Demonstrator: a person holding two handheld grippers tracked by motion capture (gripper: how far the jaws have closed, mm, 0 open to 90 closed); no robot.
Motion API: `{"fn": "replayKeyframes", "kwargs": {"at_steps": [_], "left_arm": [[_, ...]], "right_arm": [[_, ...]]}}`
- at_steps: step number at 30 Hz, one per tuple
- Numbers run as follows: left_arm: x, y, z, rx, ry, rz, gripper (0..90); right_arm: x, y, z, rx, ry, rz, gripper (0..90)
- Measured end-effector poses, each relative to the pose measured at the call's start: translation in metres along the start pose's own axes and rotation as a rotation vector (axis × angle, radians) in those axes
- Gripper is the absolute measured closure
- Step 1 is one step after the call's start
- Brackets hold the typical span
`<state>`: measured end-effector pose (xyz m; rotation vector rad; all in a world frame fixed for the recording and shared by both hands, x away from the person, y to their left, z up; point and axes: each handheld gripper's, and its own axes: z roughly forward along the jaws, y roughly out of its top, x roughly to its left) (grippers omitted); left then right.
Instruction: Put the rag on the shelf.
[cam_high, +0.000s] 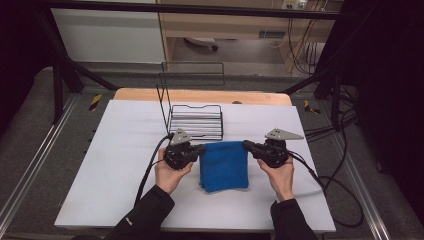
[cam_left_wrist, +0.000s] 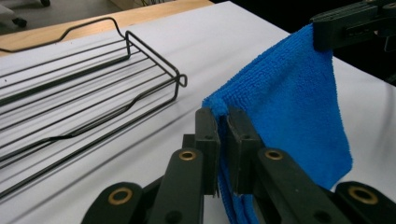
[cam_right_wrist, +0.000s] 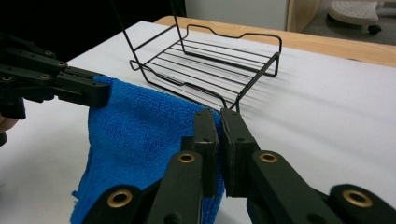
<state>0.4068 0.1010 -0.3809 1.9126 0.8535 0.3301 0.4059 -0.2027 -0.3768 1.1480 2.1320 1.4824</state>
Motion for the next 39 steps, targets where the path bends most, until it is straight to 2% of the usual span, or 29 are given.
{"fn": "replayKeyframes", "kwargs": {"at_steps": [7, 16, 24, 33, 39], "left_arm": [[-0.006, 0.007, -0.009, -0.03, 0.004, 0.028, 84.1], [-0.012, 0.019, -0.024, -0.081, 0.0, 0.051, 84.2], [-0.012, 0.026, -0.037, -0.122, -0.001, 0.057, 84.2], [-0.012, 0.042, -0.057, -0.189, 0.021, 0.087, 84.2], [-0.01, 0.05, -0.066, -0.231, 0.028, 0.083, 84.3]], "right_arm": [[0.005, 0.008, -0.009, -0.036, -0.003, -0.018, 86.4], [0.017, 0.022, -0.025, -0.099, -0.01, -0.064, 86.4], [0.028, 0.032, -0.034, -0.146, -0.015, -0.101, 86.4], [0.042, 0.044, -0.042, -0.222, -0.017, -0.12, 86.5], [0.05, 0.053, -0.044, -0.271, -0.026, -0.137, 86.5]]}}
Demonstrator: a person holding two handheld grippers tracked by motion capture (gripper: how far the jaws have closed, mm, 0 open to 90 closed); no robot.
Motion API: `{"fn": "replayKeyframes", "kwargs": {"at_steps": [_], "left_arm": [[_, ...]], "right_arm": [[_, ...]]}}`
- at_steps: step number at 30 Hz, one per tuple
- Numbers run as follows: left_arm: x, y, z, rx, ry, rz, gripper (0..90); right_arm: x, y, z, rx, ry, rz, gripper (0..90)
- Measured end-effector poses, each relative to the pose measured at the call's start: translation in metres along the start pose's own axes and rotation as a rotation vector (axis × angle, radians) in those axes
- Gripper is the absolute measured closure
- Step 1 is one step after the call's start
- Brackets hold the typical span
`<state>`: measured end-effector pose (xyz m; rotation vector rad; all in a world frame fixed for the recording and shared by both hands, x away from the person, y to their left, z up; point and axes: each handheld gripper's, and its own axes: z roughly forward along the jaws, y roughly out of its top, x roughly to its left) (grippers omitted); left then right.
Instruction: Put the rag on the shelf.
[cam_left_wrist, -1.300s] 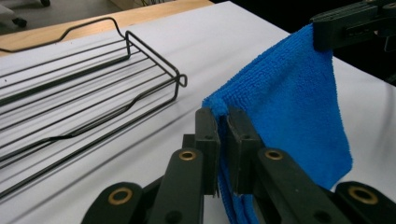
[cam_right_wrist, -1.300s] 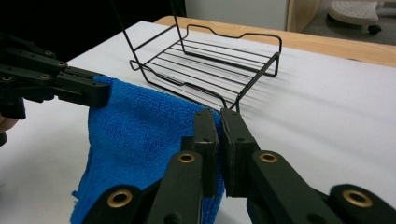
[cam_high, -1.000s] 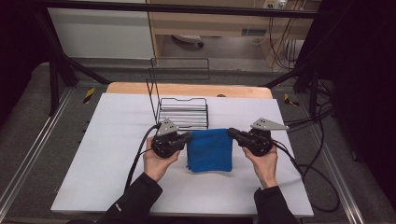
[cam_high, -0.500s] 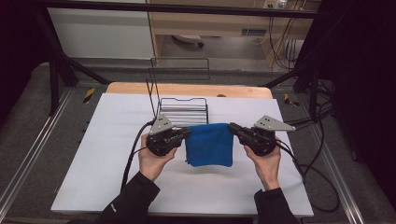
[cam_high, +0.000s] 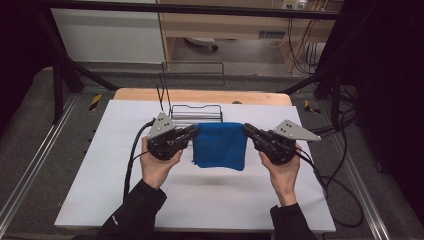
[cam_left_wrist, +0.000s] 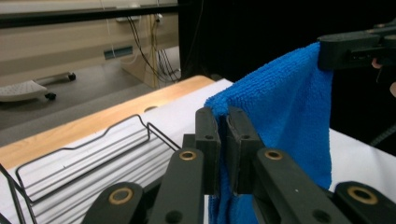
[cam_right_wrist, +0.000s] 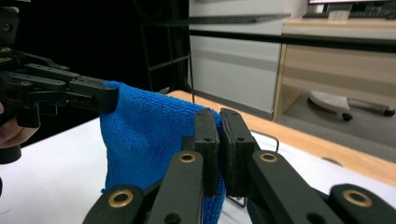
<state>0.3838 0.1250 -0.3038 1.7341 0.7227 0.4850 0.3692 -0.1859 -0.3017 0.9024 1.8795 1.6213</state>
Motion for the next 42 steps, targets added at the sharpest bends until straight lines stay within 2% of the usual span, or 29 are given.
{"fn": "replayKeyframes", "kwargs": {"at_steps": [12, 26, 35, 42], "left_arm": [[0.01, 0.018, -0.011, -0.066, 0.036, 0.005, 84.5], [0.021, 0.039, -0.022, -0.147, 0.059, -0.002, 84.6], [0.027, 0.053, -0.027, -0.184, 0.071, 0.002, 84.6], [0.032, 0.065, -0.032, -0.211, 0.085, 0.003, 84.6]], "right_arm": [[0.009, 0.019, 0.009, -0.063, -0.022, -0.036, 86.6], [0.016, 0.047, 0.021, -0.131, -0.037, -0.088, 86.6], [0.017, 0.06, 0.027, -0.174, -0.048, -0.094, 86.7], [0.019, 0.071, 0.033, -0.189, -0.052, -0.103, 86.7]]}}
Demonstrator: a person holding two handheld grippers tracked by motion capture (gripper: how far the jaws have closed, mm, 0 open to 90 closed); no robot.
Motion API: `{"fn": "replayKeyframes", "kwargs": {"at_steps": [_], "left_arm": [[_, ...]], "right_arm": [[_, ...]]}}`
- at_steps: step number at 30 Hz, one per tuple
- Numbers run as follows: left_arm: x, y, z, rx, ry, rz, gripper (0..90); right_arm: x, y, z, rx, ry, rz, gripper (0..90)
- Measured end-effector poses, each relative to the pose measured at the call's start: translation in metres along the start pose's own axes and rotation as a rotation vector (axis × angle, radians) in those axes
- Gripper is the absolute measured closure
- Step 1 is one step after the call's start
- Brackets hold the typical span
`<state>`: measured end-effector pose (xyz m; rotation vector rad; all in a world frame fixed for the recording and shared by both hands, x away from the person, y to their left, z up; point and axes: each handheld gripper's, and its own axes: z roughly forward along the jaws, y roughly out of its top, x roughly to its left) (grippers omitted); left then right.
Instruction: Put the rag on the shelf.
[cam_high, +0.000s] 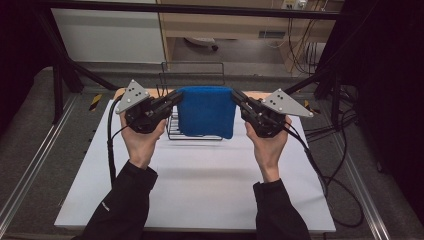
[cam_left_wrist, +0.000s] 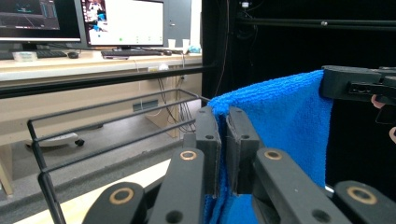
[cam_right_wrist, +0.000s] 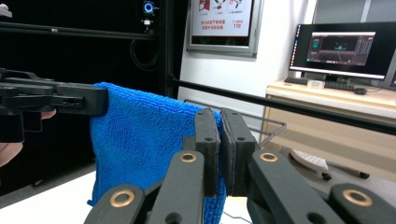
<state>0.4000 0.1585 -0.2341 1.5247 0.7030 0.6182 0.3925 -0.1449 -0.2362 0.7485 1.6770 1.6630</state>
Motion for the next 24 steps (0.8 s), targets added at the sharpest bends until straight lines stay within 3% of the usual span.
{"fn": "replayKeyframes", "kwargs": {"at_steps": [24], "left_arm": [[0.022, 0.046, -0.003, -0.074, 0.041, 0.002, 84.6]], "right_arm": [[0.002, 0.046, 0.031, -0.066, -0.014, -0.031, 86.7]]}}
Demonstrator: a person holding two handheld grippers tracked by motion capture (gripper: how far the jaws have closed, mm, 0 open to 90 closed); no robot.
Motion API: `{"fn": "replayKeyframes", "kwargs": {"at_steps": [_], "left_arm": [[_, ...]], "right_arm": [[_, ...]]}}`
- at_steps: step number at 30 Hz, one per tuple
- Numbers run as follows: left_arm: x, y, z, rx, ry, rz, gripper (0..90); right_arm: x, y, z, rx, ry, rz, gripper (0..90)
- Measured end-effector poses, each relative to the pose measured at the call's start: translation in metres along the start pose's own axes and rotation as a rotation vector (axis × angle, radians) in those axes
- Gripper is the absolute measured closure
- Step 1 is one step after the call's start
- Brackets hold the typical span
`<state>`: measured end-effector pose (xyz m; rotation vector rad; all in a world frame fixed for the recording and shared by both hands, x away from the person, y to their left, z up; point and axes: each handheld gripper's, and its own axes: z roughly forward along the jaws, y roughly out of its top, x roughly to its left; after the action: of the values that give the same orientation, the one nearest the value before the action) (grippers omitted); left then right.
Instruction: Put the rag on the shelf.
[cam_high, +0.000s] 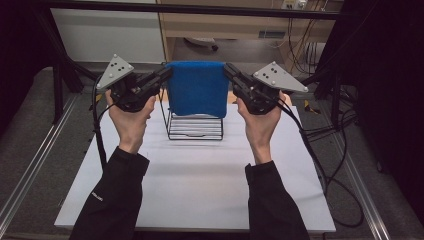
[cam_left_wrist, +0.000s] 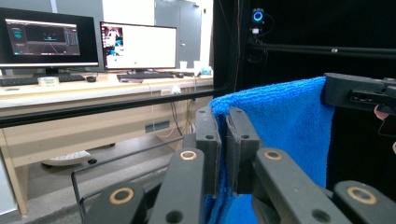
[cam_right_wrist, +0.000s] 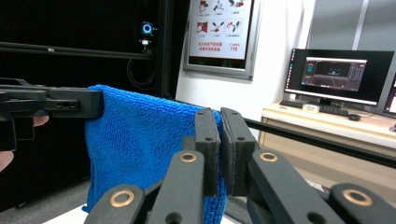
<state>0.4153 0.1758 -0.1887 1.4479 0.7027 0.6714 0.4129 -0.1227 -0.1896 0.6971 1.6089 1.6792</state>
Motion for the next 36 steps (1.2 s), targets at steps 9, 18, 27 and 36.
{"fn": "replayKeyframes", "kwargs": {"at_steps": [9, 18, 27, 36], "left_arm": [[0.004, 0.012, 0.004, -0.022, 0.018, 0.009, 84.6], [0.014, 0.021, 0.014, -0.022, 0.036, -0.003, 84.6], [0.025, 0.03, 0.021, -0.021, 0.054, -0.01, 84.6], [0.035, 0.036, 0.028, -0.033, 0.064, -0.028, 84.6]], "right_arm": [[-0.003, 0.014, 0.013, 0.0, -0.015, -0.023, 86.7], [-0.01, 0.019, 0.028, 0.004, -0.023, -0.023, 86.7], [-0.016, 0.023, 0.043, 0.004, -0.024, -0.009, 86.7], [-0.019, 0.031, 0.057, 0.003, -0.023, -0.017, 86.7]]}}
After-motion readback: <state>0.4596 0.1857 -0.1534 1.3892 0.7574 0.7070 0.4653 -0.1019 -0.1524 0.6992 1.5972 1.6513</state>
